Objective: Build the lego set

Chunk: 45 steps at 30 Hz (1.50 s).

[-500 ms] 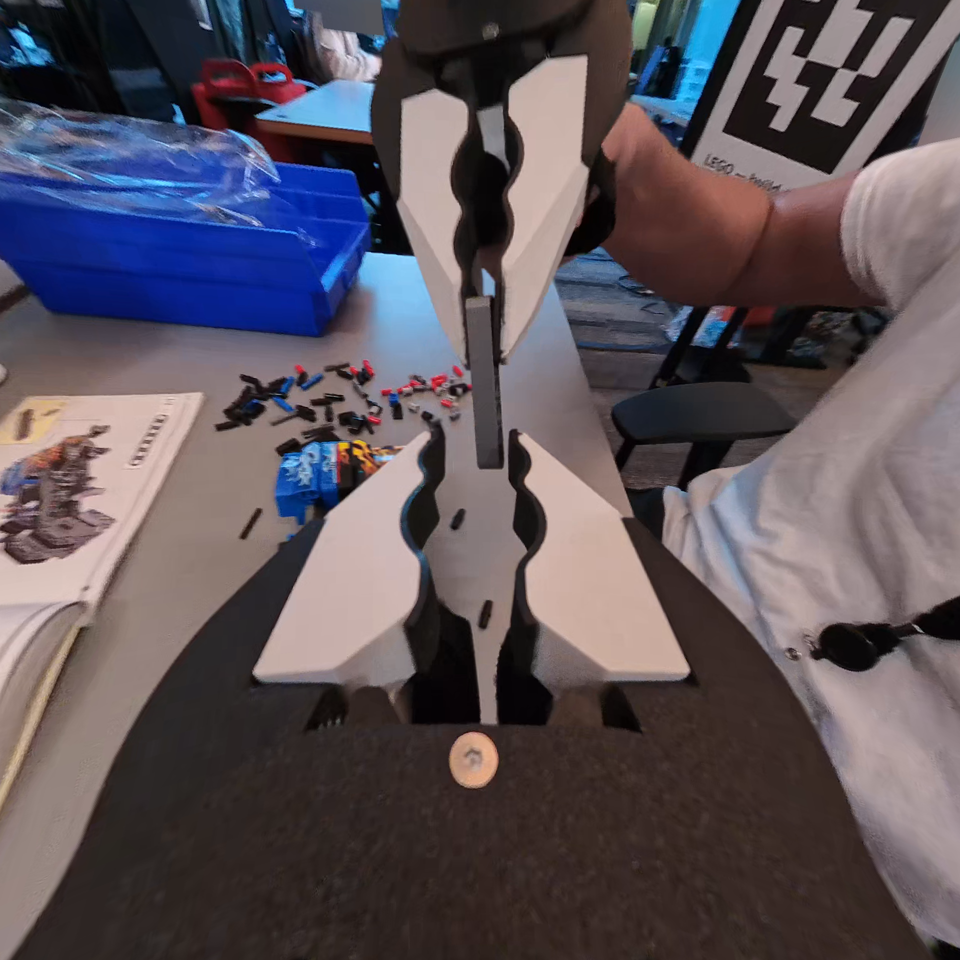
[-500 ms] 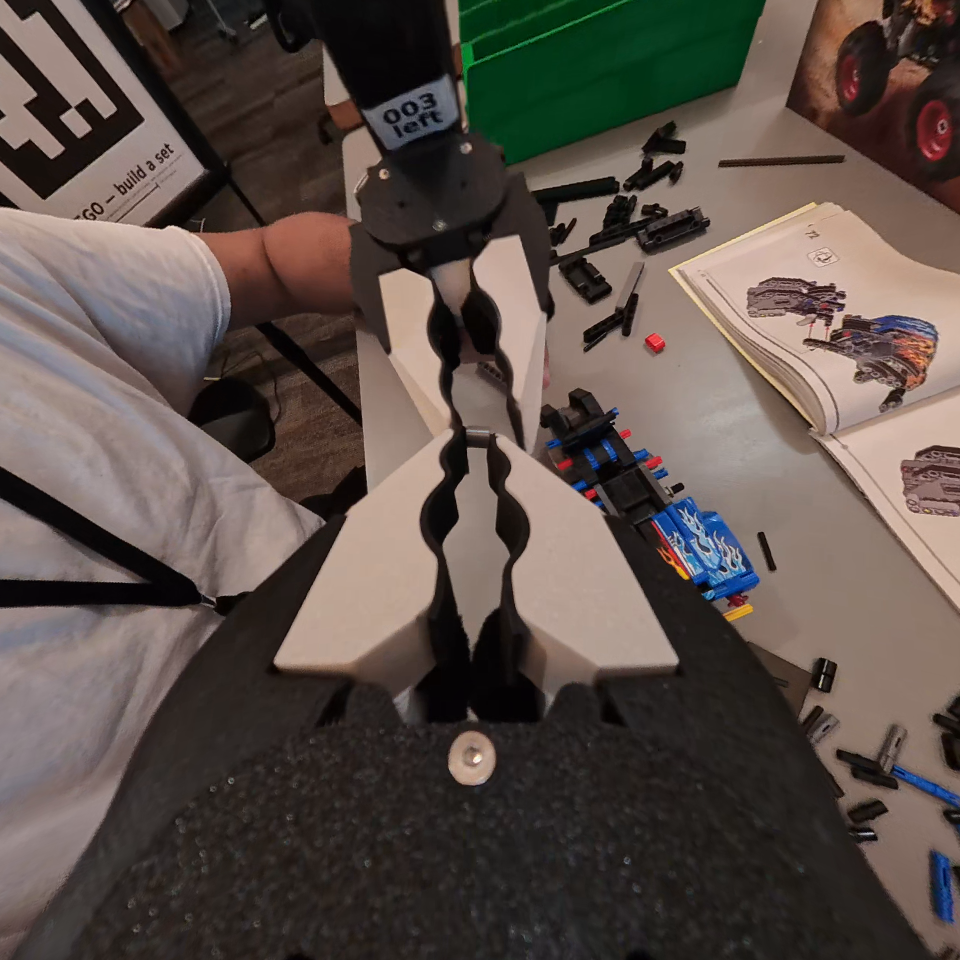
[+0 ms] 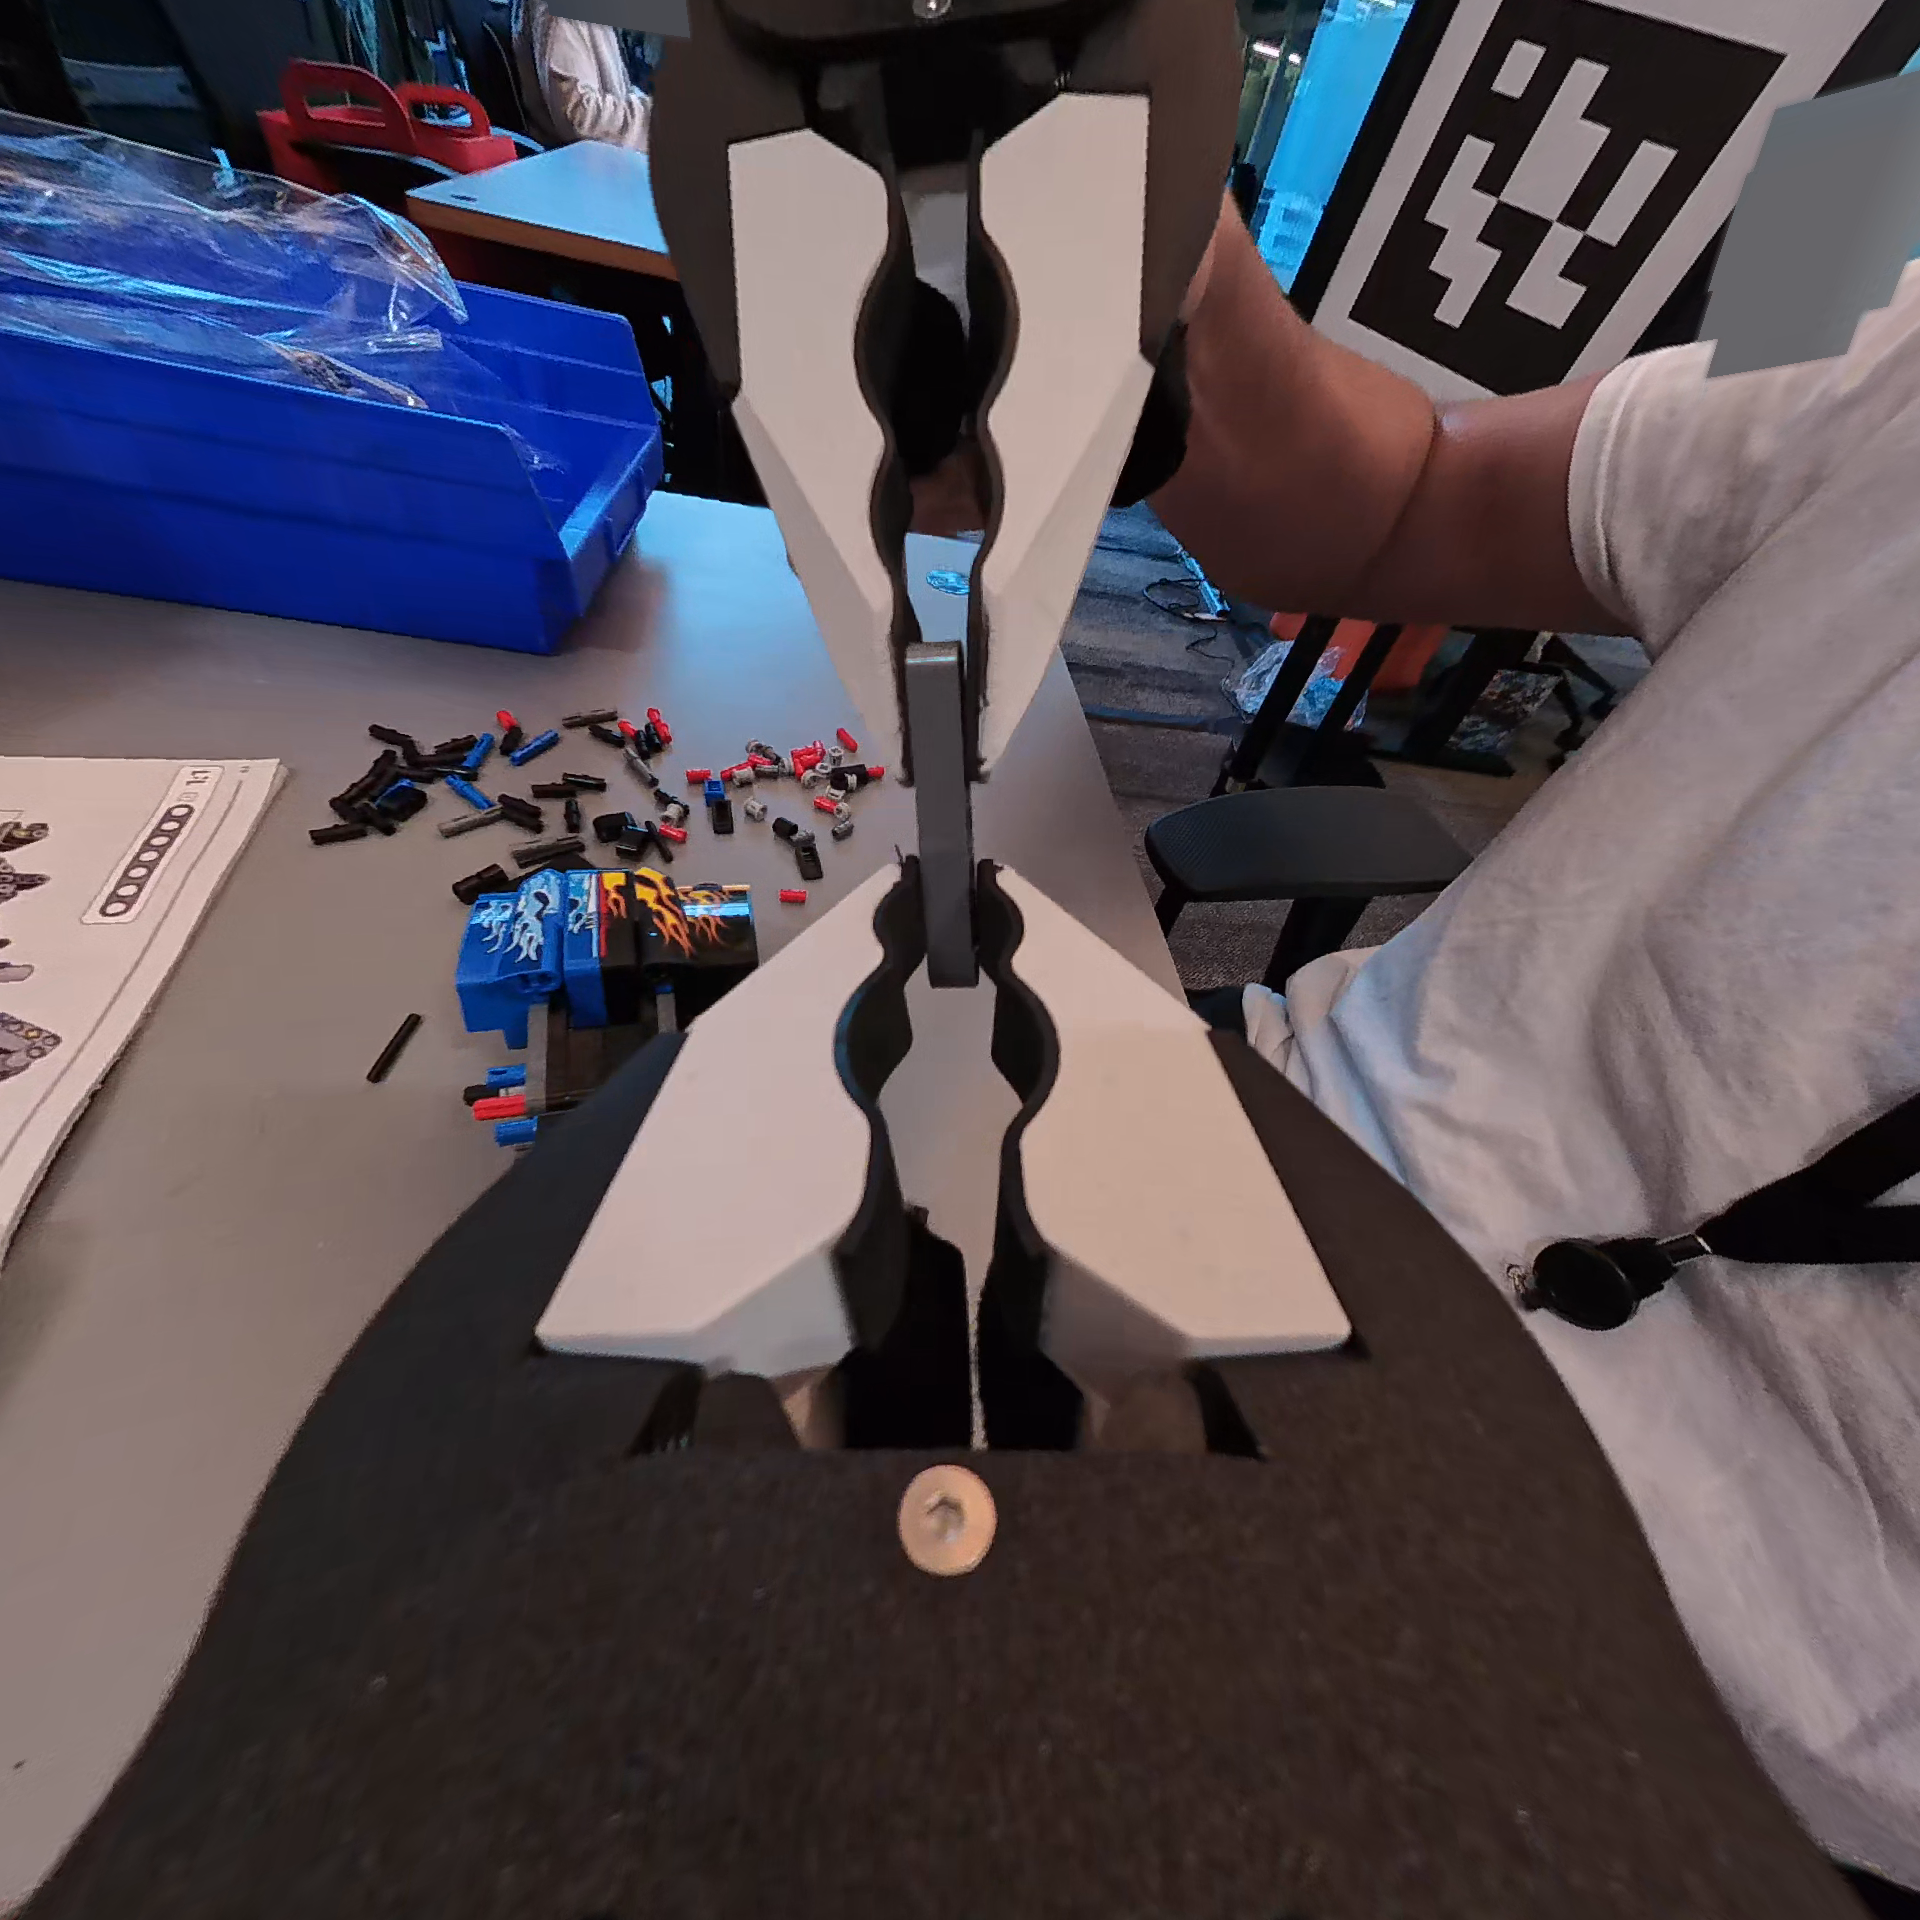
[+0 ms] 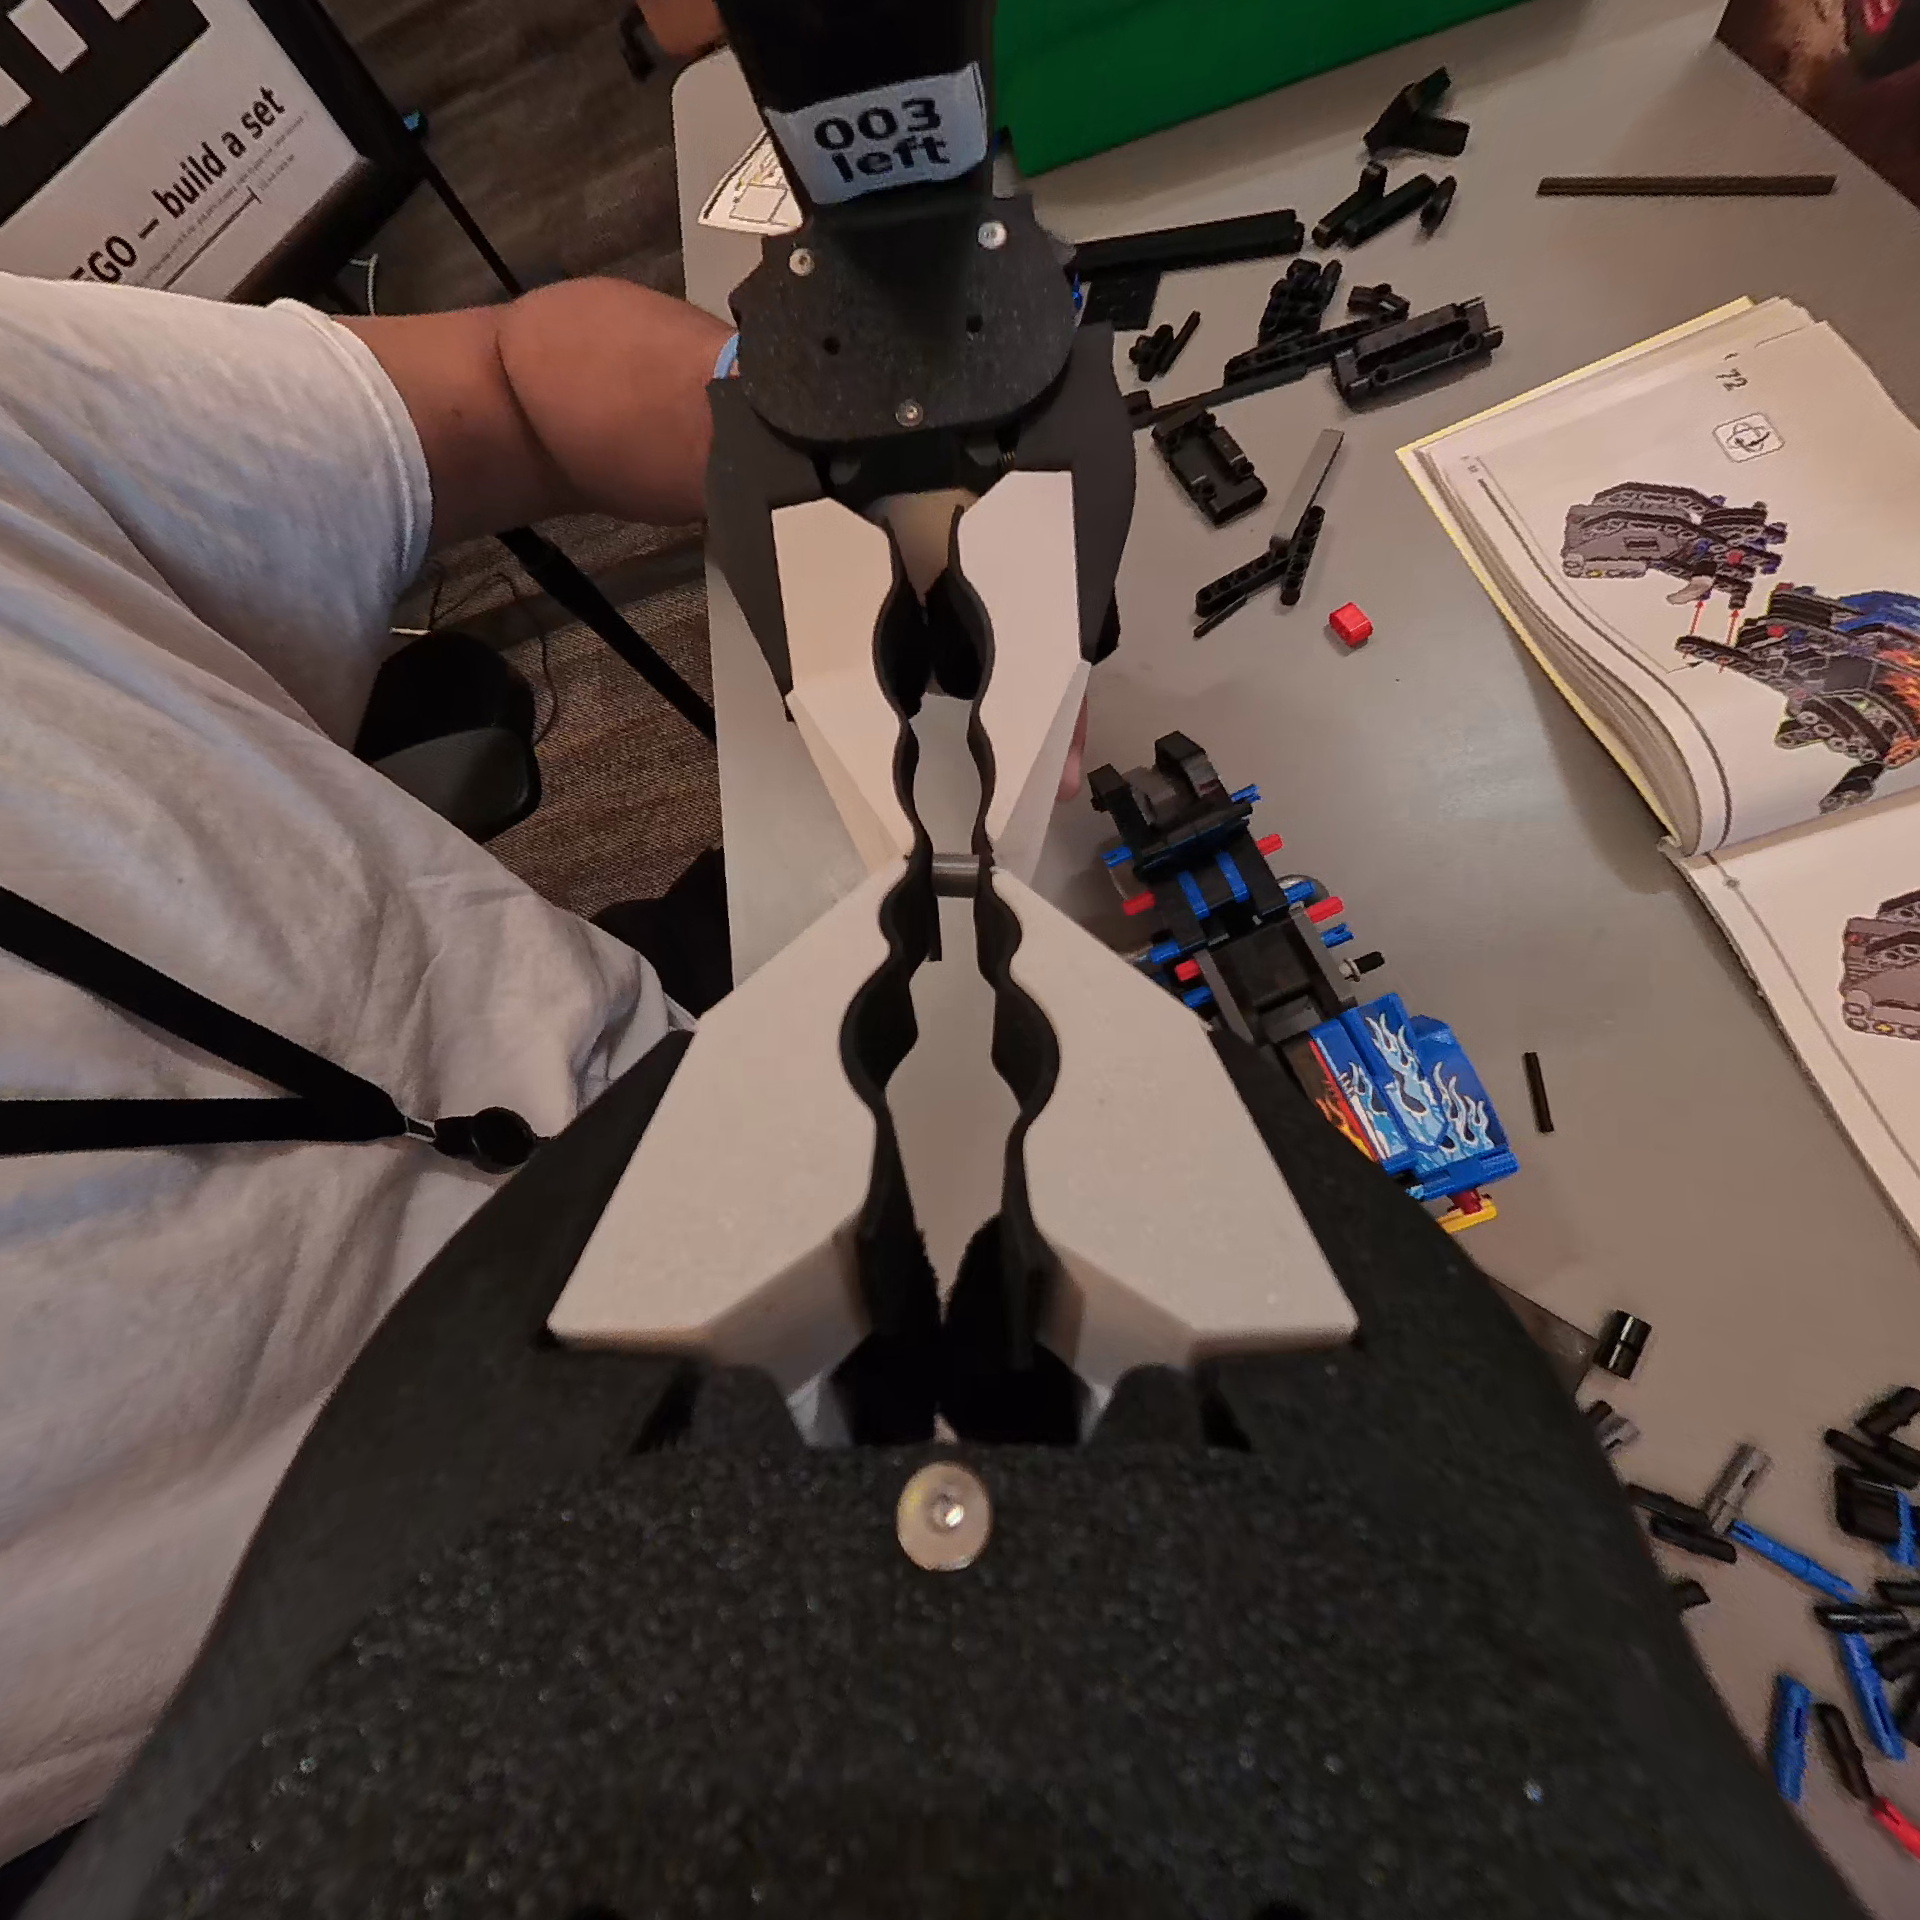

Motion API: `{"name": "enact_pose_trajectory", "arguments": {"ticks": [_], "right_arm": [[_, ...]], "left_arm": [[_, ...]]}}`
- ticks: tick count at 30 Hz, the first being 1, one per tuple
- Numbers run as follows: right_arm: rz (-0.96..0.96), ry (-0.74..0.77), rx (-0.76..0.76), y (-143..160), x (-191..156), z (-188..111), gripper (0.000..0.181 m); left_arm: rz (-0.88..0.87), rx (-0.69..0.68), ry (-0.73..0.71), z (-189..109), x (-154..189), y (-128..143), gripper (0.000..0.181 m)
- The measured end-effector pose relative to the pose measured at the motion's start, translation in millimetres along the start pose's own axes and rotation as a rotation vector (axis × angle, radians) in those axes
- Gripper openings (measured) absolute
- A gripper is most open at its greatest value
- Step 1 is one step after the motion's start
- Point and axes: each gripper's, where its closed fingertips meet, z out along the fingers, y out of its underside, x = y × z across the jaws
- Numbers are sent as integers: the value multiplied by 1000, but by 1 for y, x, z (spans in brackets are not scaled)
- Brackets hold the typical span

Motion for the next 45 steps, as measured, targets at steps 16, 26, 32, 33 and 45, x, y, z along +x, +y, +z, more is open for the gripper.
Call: {"name": "enact_pose_trajectory", "arguments": {"ticks": [16,26,32,33,45], "right_arm": [[73,-34,78,-4,7,-10,7],[-61,204,370,-25,16,-28,27],[72,35,451,-28,14,-8,9],[93,3,460,-29,14,-7,8],[182,-93,422,-26,16,3,7]], "left_arm": [[-75,98,0,-7,-6,-13,6],[-305,240,93,-21,-16,-29,6],[-301,220,140,-14,-6,-25,6],[-294,215,130,-14,-7,-25,6],[-195,121,65,-5,-7,-12,13]]}}
